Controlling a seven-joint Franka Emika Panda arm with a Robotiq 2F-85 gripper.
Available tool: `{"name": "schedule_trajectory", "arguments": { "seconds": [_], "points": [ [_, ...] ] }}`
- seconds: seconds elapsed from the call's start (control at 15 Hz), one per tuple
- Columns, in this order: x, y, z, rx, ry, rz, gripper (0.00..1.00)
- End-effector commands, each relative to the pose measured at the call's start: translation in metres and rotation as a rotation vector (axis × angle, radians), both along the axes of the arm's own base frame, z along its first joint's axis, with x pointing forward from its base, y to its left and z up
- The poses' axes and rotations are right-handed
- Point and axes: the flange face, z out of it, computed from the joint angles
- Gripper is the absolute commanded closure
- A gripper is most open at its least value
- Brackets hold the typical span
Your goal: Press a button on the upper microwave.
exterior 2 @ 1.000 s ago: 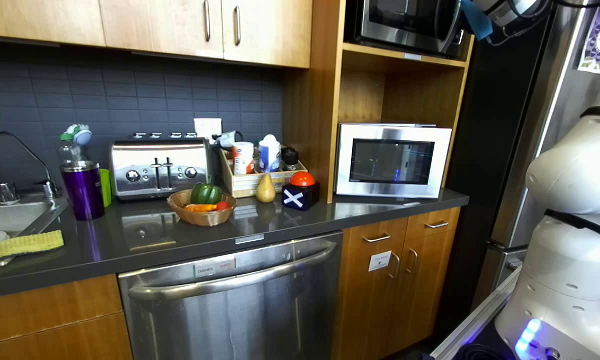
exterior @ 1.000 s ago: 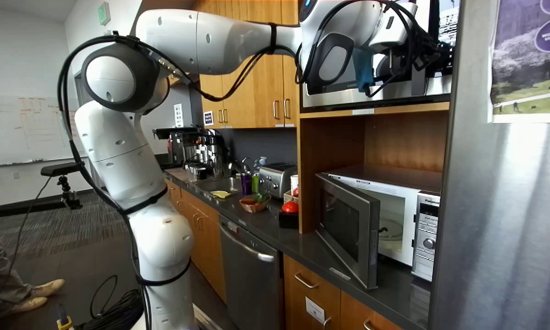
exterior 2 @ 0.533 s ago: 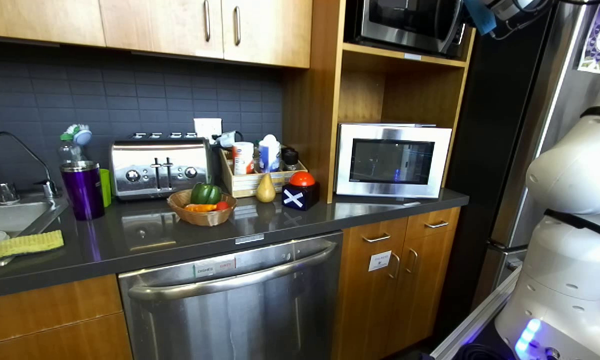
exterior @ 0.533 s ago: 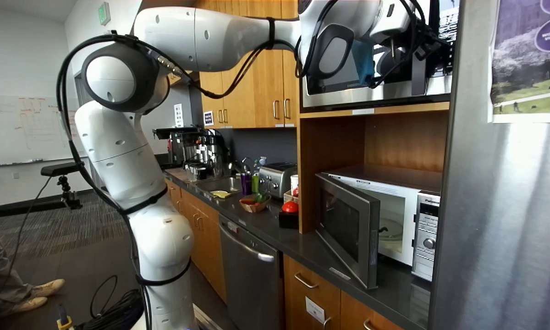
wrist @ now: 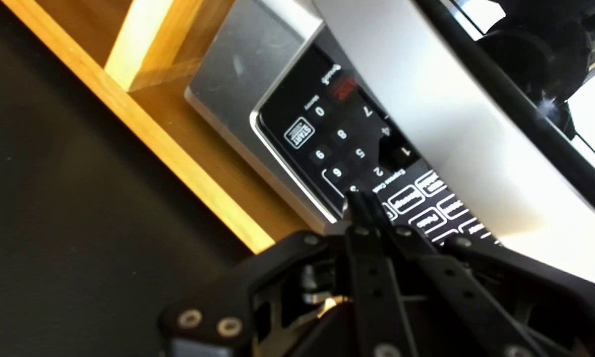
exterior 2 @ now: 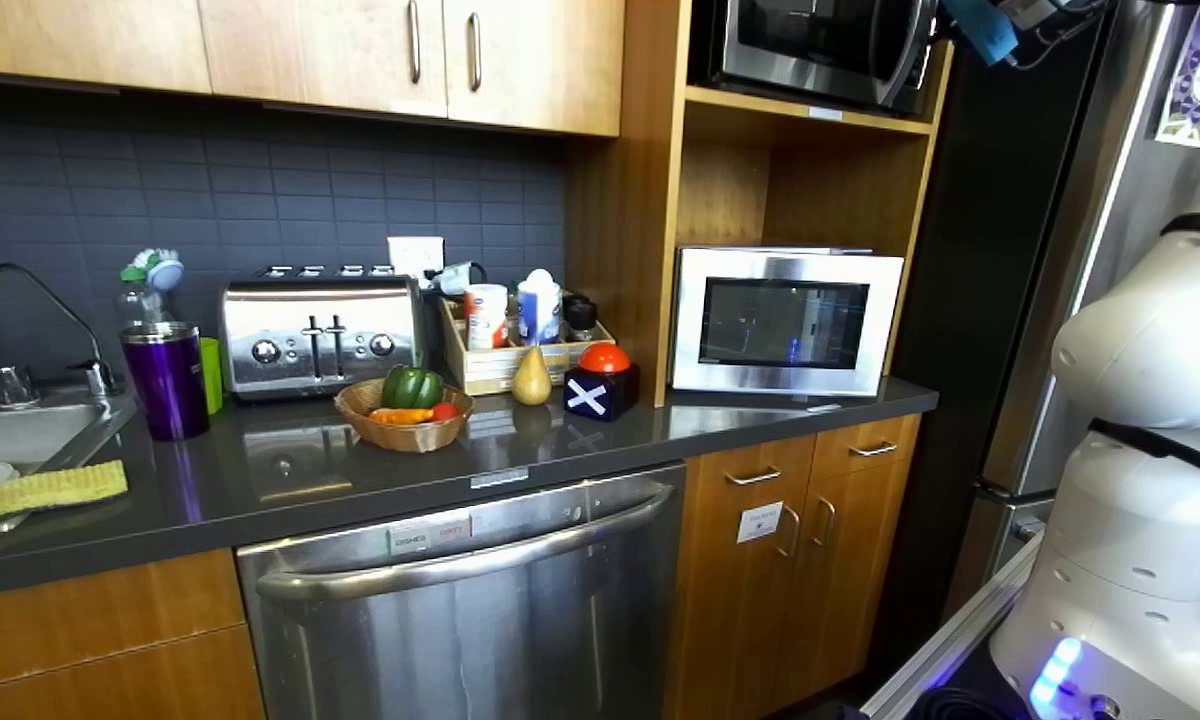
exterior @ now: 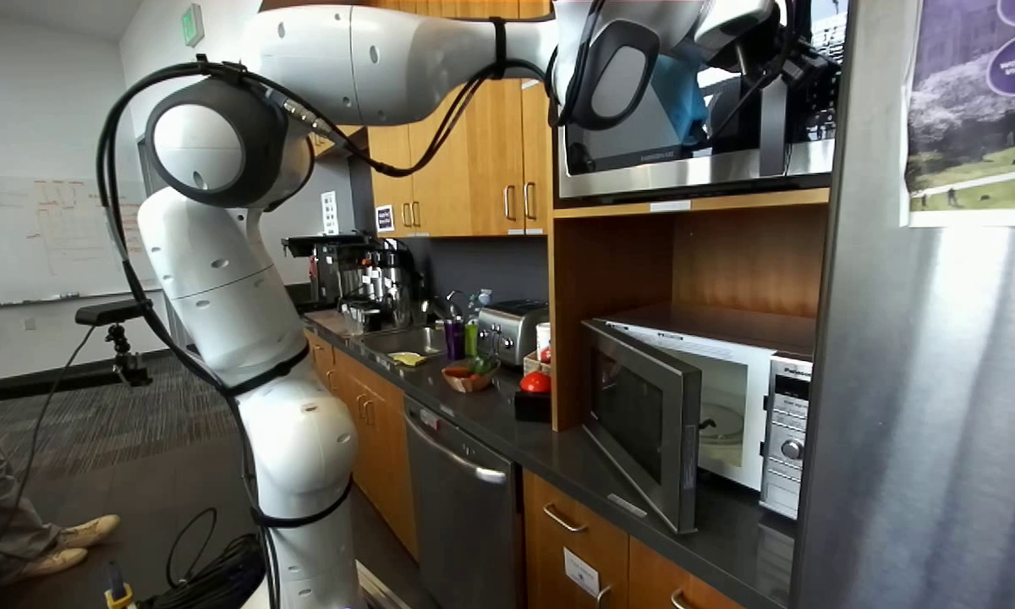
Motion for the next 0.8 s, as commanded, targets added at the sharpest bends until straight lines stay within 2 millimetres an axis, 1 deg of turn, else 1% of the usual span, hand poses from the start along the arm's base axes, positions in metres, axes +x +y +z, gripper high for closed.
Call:
{"name": "schedule_trajectory", "arguments": {
  "seconds": [0.0, 0.27, 0.4, 0.6, 0.73],
  "points": [
    [-0.016, -0.008, 0.005, -0.034, 0.063, 0.016, 1.0],
    [-0.037, -0.012, 0.003, -0.057, 0.157, 0.051, 1.0],
    [-0.054, -0.013, 0.001, -0.071, 0.214, 0.073, 1.0],
    [-0.083, -0.012, -0.003, -0.088, 0.302, 0.122, 1.0],
    [-0.106, -0.007, -0.01, -0.088, 0.369, 0.18, 1.0]
  ]
}}
